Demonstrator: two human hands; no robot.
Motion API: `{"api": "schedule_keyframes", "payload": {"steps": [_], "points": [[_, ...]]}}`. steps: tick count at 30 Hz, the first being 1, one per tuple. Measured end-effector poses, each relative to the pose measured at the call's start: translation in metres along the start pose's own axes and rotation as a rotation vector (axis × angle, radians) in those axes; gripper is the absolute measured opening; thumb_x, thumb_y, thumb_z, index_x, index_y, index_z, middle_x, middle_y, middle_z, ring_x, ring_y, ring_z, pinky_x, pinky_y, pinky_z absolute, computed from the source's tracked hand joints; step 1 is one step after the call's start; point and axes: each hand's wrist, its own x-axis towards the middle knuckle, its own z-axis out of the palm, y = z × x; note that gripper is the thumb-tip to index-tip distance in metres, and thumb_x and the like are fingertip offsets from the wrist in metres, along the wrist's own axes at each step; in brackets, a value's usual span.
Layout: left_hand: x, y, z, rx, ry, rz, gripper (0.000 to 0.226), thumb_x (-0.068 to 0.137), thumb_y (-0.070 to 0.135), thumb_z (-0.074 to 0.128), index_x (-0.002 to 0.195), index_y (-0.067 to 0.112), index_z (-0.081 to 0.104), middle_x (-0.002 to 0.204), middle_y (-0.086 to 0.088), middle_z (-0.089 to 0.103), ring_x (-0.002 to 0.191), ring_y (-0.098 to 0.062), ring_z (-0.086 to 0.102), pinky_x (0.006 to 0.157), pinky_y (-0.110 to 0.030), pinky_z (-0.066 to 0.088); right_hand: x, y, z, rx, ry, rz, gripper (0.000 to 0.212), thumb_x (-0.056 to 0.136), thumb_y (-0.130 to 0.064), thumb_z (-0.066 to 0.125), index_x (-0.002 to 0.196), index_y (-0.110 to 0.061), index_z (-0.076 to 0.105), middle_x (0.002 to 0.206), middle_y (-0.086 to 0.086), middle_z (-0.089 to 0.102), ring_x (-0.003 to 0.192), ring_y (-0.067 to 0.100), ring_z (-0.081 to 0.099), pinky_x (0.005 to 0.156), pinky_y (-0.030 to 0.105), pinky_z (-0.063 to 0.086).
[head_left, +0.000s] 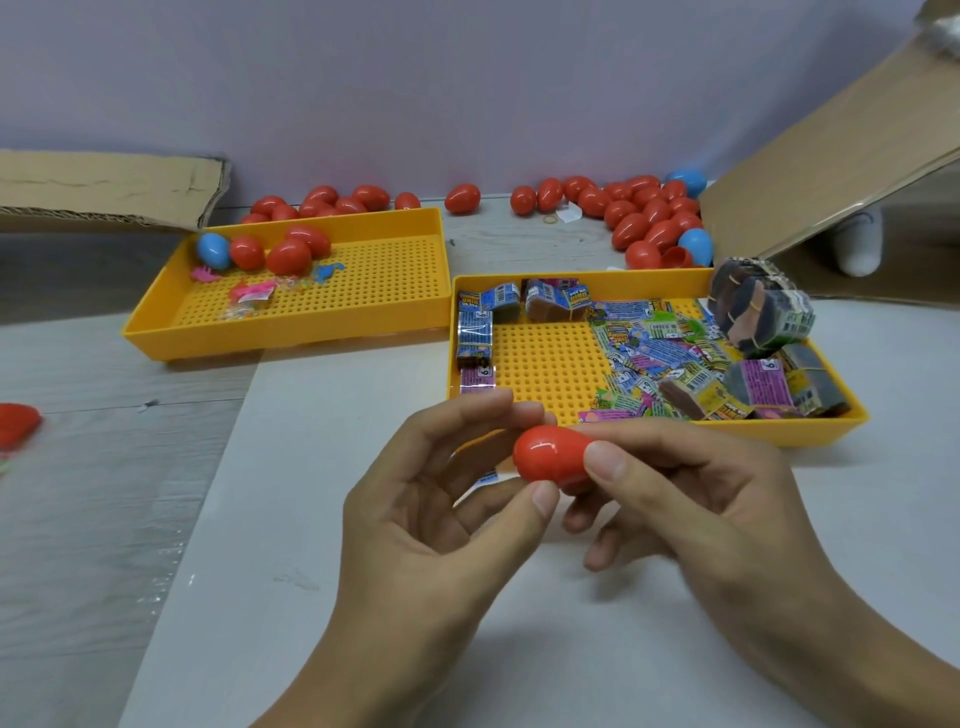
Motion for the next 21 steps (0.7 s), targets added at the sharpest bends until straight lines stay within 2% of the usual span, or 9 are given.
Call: {"api": "schedule_keyframes", "payload": {"steps": [3,6,8,10,12,14,16,18,21], "points": [[0.0,0.0,0.0,0.051,-0.006,-0.017,0.039,0.071,0.012,0.077,0.11,0.019,0.074,0.112,-0.007,0.073,0.105,-0.023,0.071,0.08,-0.023,0.057,0.0,0.001,0.0,-0.004,-0.013,-0.006,0.023,0.078,-0.02,0.069,0.098,-0.011,0.078,0.075,0.013,0.072,0.062,0.023,0.069,0.044,0.031,0.053],[0.0,0.001,0.001,0.125,0.004,0.012,0.036,0.07,0.008,0.082,0.103,0.022,0.077,0.104,-0.005,0.075,0.098,-0.019,0.072,0.077,-0.02,0.057,-0.001,0.002,0.0,-0.12,-0.01,-0.063,0.018,0.08,-0.029,0.075,0.094,-0.018,0.08,0.074,0.006,0.071,0.059,0.019,0.066,0.042,0.03,0.052],[0.0,0.002,0.001,0.159,0.064,0.057,0.034,0.068,0.008,0.085,0.098,0.023,0.077,0.098,-0.004,0.075,0.093,-0.018,0.073,0.076,-0.02,0.057,0.002,0.0,-0.009,-0.465,0.076,-0.28,0.022,0.079,-0.04,0.074,0.089,-0.021,0.079,0.069,-0.001,0.067,0.057,0.014,0.06,0.048,0.023,0.048],[0.0,0.002,0.002,0.191,0.108,0.106,0.03,0.069,0.016,0.082,0.098,0.023,0.076,0.098,-0.005,0.074,0.095,-0.022,0.072,0.077,-0.021,0.057,0.01,-0.003,-0.023,-0.814,0.163,-0.496,0.032,0.08,-0.046,0.072,0.092,-0.017,0.076,0.071,-0.004,0.062,0.063,0.011,0.055,0.059,0.019,0.044],[-0.001,0.002,0.002,0.201,0.135,0.118,0.029,0.071,0.019,0.079,0.1,0.022,0.074,0.099,-0.008,0.073,0.096,-0.025,0.072,0.078,-0.021,0.057,0.018,-0.005,-0.034,-1.078,0.186,-0.511,0.048,0.076,-0.059,0.07,0.1,-0.017,0.076,0.083,-0.003,0.062,0.08,0.014,0.05,0.074,0.026,0.042],[-0.001,0.0,0.002,0.196,0.144,0.107,0.029,0.071,0.019,0.078,0.099,0.021,0.074,0.1,-0.01,0.073,0.095,-0.024,0.073,0.078,-0.021,0.057,0.022,0.0,-0.038,-1.275,0.125,-0.396,0.06,0.069,-0.07,0.065,0.105,-0.023,0.077,0.099,-0.002,0.062,0.095,0.021,0.044,0.081,0.04,0.04],[-0.002,0.0,0.002,0.185,0.147,0.075,0.03,0.069,0.021,0.079,0.098,0.024,0.074,0.101,-0.009,0.073,0.096,-0.028,0.073,0.079,-0.023,0.058,0.022,0.005,-0.036,-1.324,0.074,-0.338,0.048,0.07,-0.063,0.067,0.1,-0.027,0.078,0.105,-0.002,0.062,0.1,0.024,0.042,0.082,0.046,0.039],[-0.001,0.0,0.001,0.171,0.152,0.047,0.029,0.068,0.023,0.079,0.096,0.027,0.074,0.102,-0.007,0.073,0.096,-0.031,0.073,0.079,-0.027,0.059,0.023,0.006,-0.036,-1.255,0.081,-0.336,0.029,0.073,-0.048,0.07,0.089,-0.026,0.079,0.102,-0.004,0.063,0.099,0.023,0.042,0.082,0.047,0.039],[-0.001,0.001,0.001,0.128,0.112,0.051,0.025,0.072,0.018,0.074,0.096,0.023,0.075,0.103,-0.005,0.068,0.094,-0.032,0.073,0.075,-0.03,0.06,0.023,0.001,-0.035,-1.083,0.103,-0.315,0.01,0.073,-0.039,0.071,0.08,-0.032,0.074,0.1,-0.013,0.062,0.099,0.018,0.045,0.088,0.035,0.036]]}}
